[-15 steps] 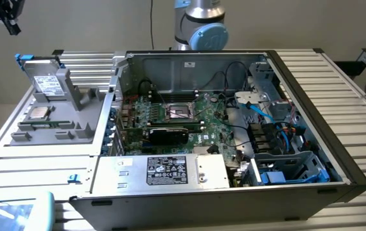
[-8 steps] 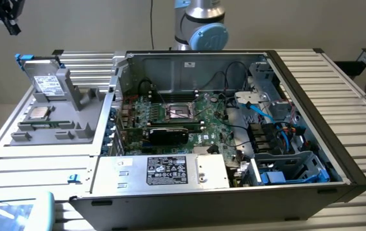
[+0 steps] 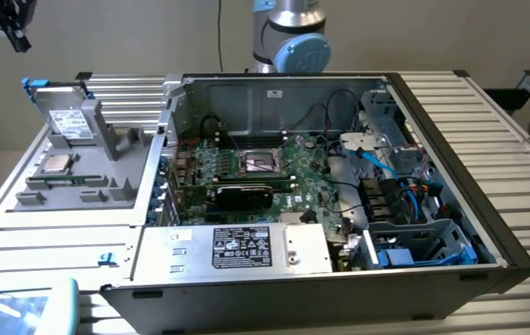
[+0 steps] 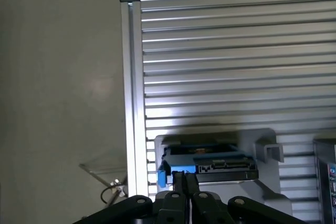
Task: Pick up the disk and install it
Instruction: 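Reach for the disk, then pick up the disk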
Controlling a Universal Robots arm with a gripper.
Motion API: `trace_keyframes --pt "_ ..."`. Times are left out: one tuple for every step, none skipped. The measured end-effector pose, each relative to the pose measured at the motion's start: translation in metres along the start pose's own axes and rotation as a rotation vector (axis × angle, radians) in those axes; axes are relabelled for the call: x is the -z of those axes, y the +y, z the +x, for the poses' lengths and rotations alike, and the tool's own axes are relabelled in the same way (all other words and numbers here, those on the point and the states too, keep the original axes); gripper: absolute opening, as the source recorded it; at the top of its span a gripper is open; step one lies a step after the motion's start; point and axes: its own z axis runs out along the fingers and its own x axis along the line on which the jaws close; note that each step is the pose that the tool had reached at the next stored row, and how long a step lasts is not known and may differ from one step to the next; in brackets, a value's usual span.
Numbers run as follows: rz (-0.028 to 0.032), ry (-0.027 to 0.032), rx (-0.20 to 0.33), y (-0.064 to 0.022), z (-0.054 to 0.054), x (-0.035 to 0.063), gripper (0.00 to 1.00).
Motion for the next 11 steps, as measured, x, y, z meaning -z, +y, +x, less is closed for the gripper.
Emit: trace_keyframes --pt "0.0 0.0 0.0 -0.0001 0.0 -0.001 0.11" --pt "0.0 0.0 0.0 -0.0001 0.0 -0.0015 0.11" --pt "0.0 0.0 0.0 -0.0001 0.0 -0.0015 0.11" --pt "0.0 0.0001 0.0 -0.0001 0.0 -0.0015 0.11" --pt "0.0 0.0 0.0 -0.0001 0.0 -0.0016 0.11" --pt "0.0 0.0 0.0 -0.0001 0.0 -0.0016 0.11" --pt "0.0 0.0001 0.0 -0.0001 0.0 -0.0016 0.11" --pt "0.0 0.0001 0.0 -0.0001 0.0 -0.0016 0.11" --pt "0.0 0.0 0.0 -0.0001 0.0 -0.0016 0.11" --pt "0.0 0.0 0.0 -0.0001 0.0 -0.0016 0.11" --pt "0.0 0.0 0.0 -0.0001 0.0 -0.0016 0.11"
